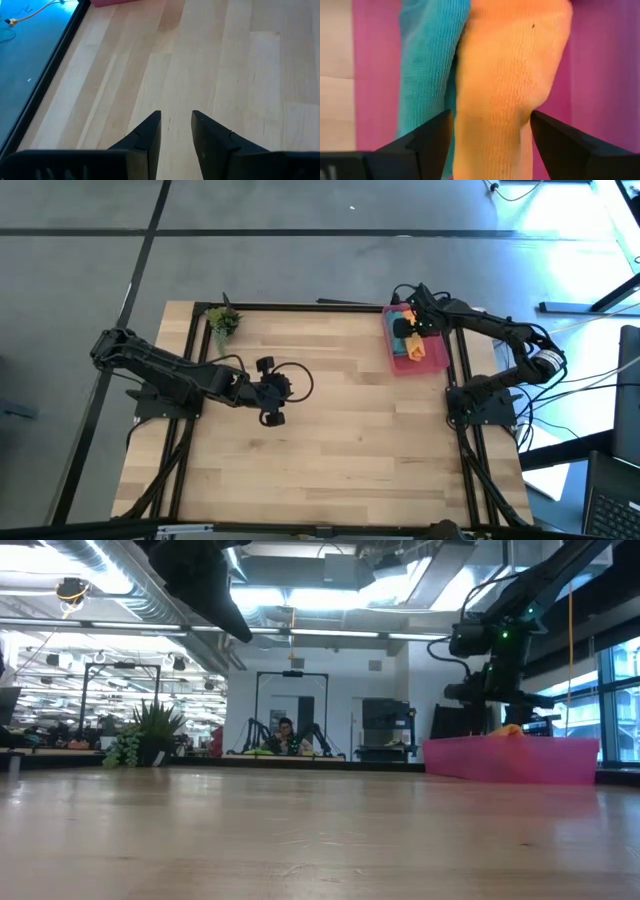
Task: Roll microfiber towels into tight, uniform cylinder then place into a basket
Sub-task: Put the yellow microfiber cloth into the pink bin, then return to Home Position
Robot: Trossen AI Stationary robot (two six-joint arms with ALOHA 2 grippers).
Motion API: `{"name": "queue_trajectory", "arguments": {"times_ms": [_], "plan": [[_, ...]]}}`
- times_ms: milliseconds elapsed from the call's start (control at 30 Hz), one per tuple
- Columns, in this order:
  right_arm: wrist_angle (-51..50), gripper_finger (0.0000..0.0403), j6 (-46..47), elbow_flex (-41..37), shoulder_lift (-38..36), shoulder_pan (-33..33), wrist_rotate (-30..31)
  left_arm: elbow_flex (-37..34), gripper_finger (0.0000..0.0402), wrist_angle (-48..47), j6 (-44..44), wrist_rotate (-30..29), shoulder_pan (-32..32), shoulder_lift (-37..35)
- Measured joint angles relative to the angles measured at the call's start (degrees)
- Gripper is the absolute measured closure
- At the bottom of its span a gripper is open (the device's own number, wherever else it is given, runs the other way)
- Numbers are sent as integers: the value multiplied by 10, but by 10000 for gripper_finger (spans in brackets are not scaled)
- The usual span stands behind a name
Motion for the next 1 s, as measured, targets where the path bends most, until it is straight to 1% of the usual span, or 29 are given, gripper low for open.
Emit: {"name": "queue_trajectory", "arguments": {"times_ms": [267,333,400,467,567,733,833,933,1000], "plan": [[-4,134,0,0,-71,1,-1,0,302,0,0,0,5,0],[8,134,-1,0,-83,4,-25,0,302,0,0,0,5,0],[16,134,-2,0,-84,9,-46,0,302,0,0,0,5,0],[16,134,0,0,-81,14,-48,0,302,0,0,0,5,0],[16,134,-29,0,-79,22,-48,0,302,0,0,0,5,0],[19,134,-102,0,-110,58,-95,-1,302,-2,0,0,5,-8],[8,134,-118,0,-144,86,-107,-1,302,-2,-3,0,4,-27],[-2,134,-121,0,-179,126,-104,-1,302,0,-4,-1,-2,-65],[-2,134,-130,0,-206,156,-80,-1,302,0,-4,-1,-8,-93]]}}
